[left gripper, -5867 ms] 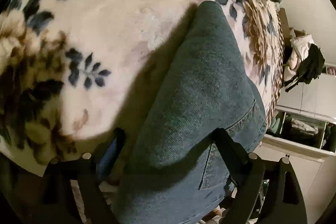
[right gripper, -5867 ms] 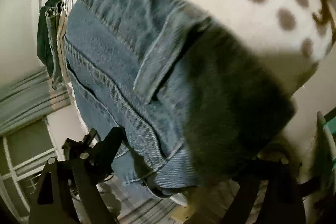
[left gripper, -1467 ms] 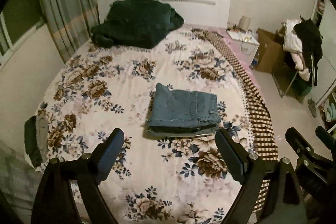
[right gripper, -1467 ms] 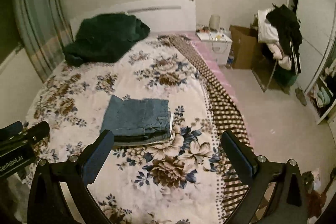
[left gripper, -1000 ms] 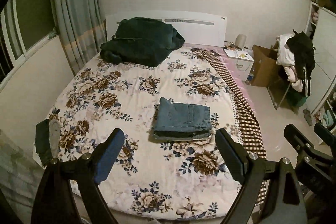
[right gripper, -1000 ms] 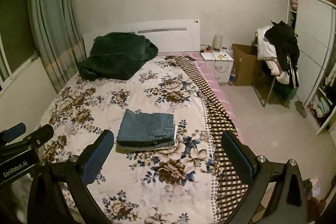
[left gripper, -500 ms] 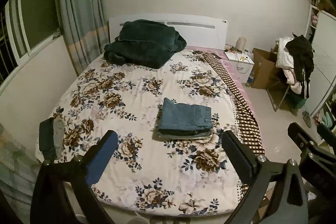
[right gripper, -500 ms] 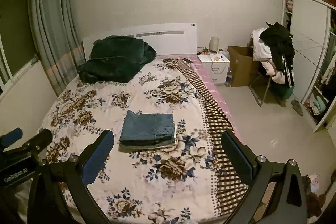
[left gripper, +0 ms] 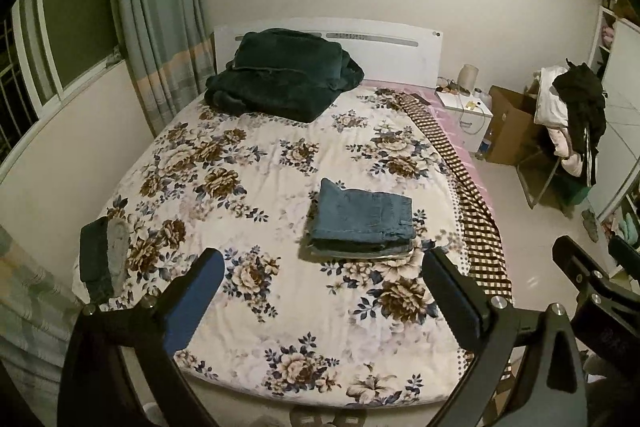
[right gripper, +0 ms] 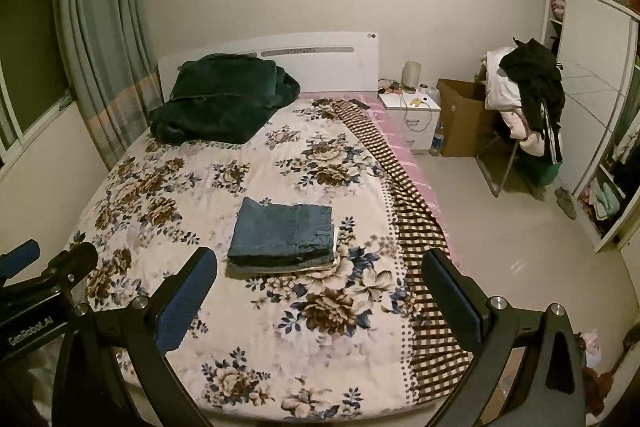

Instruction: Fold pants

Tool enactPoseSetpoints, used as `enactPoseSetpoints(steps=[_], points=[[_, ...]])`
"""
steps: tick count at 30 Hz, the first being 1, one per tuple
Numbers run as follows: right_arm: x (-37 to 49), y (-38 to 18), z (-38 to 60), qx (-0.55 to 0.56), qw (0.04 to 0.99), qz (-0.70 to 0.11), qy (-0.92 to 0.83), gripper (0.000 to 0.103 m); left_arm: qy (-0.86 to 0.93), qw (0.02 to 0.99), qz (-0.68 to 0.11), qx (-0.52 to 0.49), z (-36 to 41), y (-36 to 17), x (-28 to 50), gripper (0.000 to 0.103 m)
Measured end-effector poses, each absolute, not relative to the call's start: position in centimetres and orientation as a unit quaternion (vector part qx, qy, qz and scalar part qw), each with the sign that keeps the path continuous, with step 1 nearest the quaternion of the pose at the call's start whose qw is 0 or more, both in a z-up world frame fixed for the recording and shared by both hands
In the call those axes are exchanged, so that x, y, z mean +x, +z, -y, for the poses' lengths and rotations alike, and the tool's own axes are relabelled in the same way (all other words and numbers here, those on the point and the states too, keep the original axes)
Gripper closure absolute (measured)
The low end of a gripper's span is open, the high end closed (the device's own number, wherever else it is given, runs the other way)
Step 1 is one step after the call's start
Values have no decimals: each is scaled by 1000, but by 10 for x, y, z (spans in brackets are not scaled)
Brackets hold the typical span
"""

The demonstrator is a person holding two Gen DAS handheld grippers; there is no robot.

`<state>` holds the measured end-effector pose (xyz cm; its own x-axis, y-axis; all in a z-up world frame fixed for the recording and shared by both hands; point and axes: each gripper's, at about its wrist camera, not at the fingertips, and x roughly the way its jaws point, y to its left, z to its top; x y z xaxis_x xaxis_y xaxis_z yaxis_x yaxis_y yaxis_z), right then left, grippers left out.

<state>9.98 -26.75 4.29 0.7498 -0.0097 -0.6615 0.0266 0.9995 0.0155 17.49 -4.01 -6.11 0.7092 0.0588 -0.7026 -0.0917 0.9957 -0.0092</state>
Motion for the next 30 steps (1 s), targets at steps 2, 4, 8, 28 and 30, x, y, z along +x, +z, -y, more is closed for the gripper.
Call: enactPoseSetpoints(steps=[2, 4, 8, 28, 30], points=[[101, 41, 267, 13, 935, -355, -8, 0, 40, 924, -379, -21, 40, -61, 175, 2], [101, 40, 268, 14, 934, -357, -6, 0, 41, 924, -380, -22, 40, -61, 175, 2], [101, 39, 267, 16, 933, -359, -4, 0, 40, 924, -379, -22, 39, -61, 175, 2], [101, 33, 265, 18, 931, -364, -3, 0, 41, 924, -379, -22, 40, -60, 175, 2], [100, 32, 265, 19, 931, -364, -3, 0, 41, 924, -379, -22, 40, -60, 175, 2]])
